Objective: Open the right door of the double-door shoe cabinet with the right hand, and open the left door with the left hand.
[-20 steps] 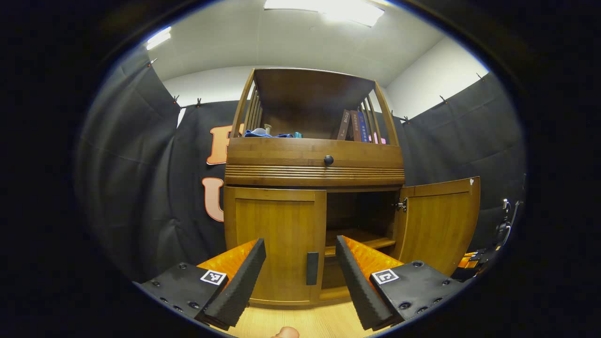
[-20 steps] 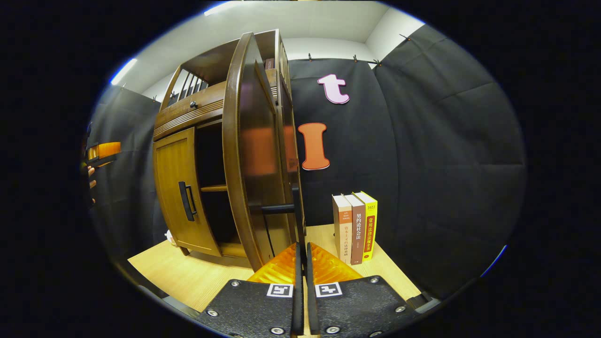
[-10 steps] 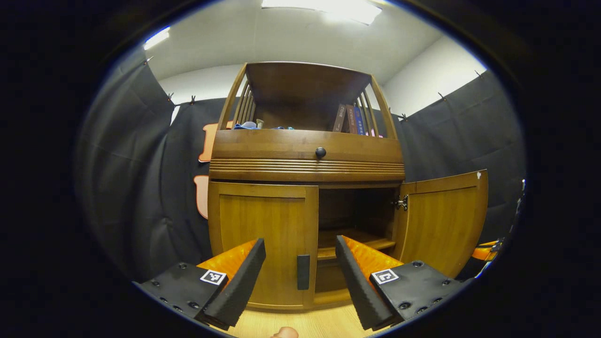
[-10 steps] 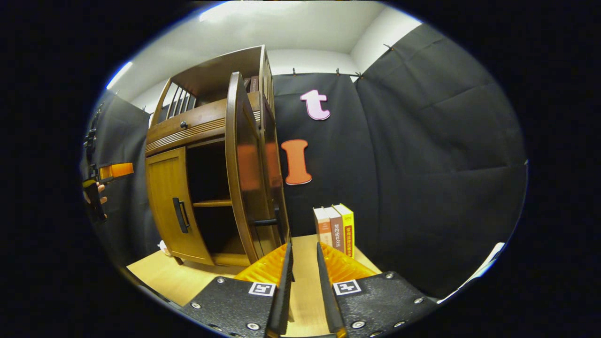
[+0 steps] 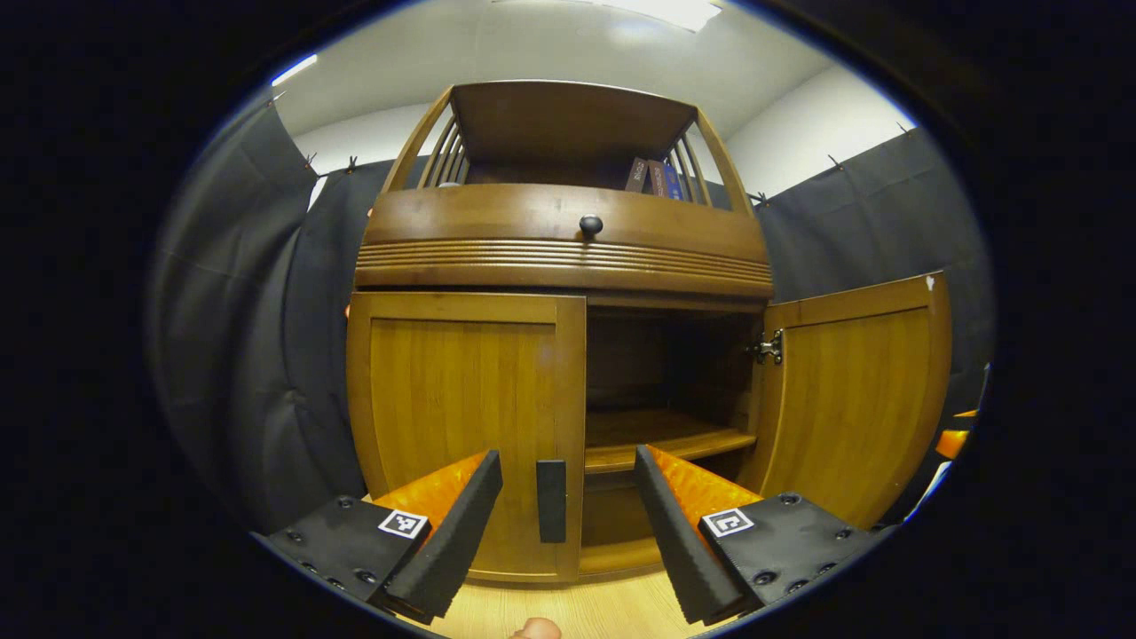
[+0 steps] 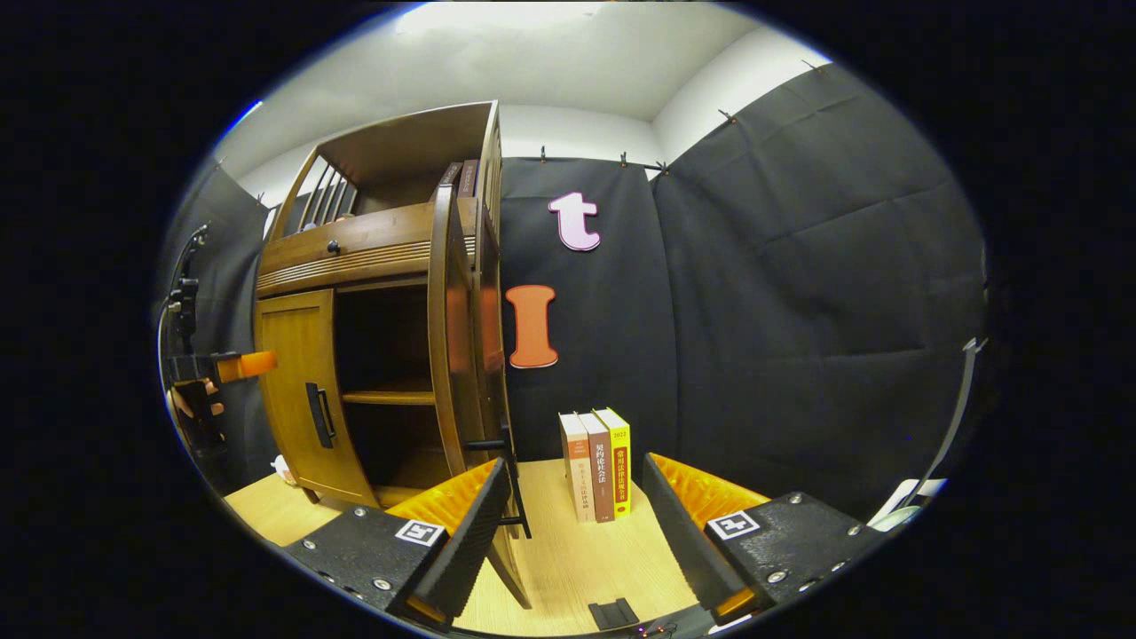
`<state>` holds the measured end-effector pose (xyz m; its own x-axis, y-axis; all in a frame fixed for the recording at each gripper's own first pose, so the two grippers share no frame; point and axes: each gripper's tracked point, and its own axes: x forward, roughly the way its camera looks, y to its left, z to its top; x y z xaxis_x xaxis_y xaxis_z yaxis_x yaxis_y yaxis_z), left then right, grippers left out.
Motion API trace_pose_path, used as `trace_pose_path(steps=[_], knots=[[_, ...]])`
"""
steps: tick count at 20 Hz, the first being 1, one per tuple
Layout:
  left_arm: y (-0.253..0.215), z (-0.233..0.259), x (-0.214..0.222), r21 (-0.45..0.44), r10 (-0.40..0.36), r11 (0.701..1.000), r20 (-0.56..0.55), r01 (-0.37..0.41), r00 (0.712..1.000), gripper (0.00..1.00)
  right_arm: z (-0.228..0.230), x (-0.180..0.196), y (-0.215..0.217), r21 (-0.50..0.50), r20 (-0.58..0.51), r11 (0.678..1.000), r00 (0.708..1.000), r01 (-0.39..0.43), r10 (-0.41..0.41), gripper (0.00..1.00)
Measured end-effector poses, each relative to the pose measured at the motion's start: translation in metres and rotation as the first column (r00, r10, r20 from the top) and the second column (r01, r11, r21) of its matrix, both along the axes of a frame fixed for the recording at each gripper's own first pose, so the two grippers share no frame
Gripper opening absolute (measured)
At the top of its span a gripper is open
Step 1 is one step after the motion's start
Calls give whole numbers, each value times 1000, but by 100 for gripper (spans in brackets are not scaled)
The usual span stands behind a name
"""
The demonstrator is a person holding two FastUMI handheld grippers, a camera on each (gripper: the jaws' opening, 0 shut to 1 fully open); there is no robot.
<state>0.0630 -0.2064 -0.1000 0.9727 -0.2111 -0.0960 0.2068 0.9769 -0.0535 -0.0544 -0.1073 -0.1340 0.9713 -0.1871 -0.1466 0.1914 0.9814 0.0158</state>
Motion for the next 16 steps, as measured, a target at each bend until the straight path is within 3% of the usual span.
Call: trace_pose_path(steps=[3, 4, 7, 8, 9, 12, 13, 14, 15, 16], knots=[[-1, -24, 23, 15, 14, 1000, 4, -14, 1000, 94, 3, 1, -3, -15, 1, 1000, 1000, 21, -21, 99], [-2, -32, 32, 13, 13, 1000, 3, -13, 1000, 94, 5, 1, -3, -19, 2, 999, 1000, 26, -26, 92], [-6, -56, 50, 0, -5, 1000, -29, 5, 1000, 94, 11, 2, -1, -26, 15, 999, 999, 35, -34, 92], [-6, -61, 56, -4, -10, 1000, -36, 10, 999, 94, 14, 1, 0, -31, 19, 999, 999, 39, -39, 99], [-8, -68, 62, -6, -14, 1000, -42, 14, 999, 94, 16, 0, -1, -37, 25, 998, 999, 44, -43, 92], [-4, -86, 78, -22, 12, 1000, -58, -13, 998, 94, 30, -1, 10, -49, 55, 998, 998, 31, -28, 92], [-3, -93, 82, -37, 16, 999, -69, -18, 998, 97, 33, -3, 12, -53, 61, 998, 998, 27, -24, 99], [-3, -100, 87, -54, 16, 998, -84, -21, 996, 94, 35, -2, 14, -58, 68, 998, 997, 25, -21, 92], [-3, -106, 89, -69, 11, 997, -101, -18, 995, 94, 37, -3, 15, -64, 69, 998, 997, 26, -21, 99], [-3, -111, 91, -83, -2, 996, -110, -8, 994, 93, 38, -4, 16, -70, 70, 997, 997, 24, -19, 99]])
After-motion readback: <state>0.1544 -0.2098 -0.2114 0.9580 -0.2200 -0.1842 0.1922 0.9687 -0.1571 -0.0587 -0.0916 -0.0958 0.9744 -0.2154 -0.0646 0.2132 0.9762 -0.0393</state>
